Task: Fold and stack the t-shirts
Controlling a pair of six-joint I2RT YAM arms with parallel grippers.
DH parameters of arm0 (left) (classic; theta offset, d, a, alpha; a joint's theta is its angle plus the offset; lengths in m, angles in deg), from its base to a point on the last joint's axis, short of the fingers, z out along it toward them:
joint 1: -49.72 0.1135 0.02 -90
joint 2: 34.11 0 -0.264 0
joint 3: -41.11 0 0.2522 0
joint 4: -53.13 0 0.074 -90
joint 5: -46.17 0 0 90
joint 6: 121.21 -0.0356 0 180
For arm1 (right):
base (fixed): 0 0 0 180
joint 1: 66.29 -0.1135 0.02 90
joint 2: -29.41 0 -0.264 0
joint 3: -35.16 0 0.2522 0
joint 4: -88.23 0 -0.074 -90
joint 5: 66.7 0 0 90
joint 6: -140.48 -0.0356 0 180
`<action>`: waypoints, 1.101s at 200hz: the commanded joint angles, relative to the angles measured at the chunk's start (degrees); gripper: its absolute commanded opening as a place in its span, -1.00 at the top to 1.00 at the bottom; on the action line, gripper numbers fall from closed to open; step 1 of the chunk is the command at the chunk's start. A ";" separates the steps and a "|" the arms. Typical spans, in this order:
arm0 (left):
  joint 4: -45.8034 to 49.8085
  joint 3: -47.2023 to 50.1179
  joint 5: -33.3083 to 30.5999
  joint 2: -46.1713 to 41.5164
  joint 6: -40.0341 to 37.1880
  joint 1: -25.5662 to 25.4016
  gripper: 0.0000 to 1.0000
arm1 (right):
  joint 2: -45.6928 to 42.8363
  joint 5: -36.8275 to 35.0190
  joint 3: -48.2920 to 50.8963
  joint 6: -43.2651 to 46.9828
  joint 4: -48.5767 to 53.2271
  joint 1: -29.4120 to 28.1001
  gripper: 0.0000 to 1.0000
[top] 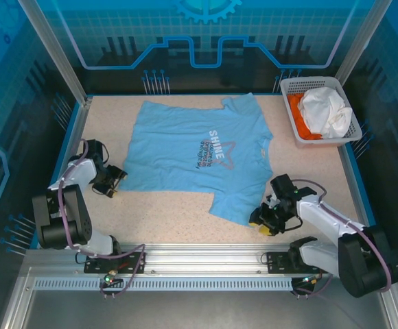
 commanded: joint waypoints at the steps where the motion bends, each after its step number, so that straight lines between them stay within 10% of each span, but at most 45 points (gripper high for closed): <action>1: -1.68 1.43 1.10 2.19 -0.56 0.68 -0.14 | -1.31 0.56 0.79 -1.23 -1.68 -0.45 0.10; 220: -5.02 2.18 0.92 6.26 -1.27 0.77 0.89 | 4.42 -1.63 -2.44 -0.43 -4.45 -4.03 0.25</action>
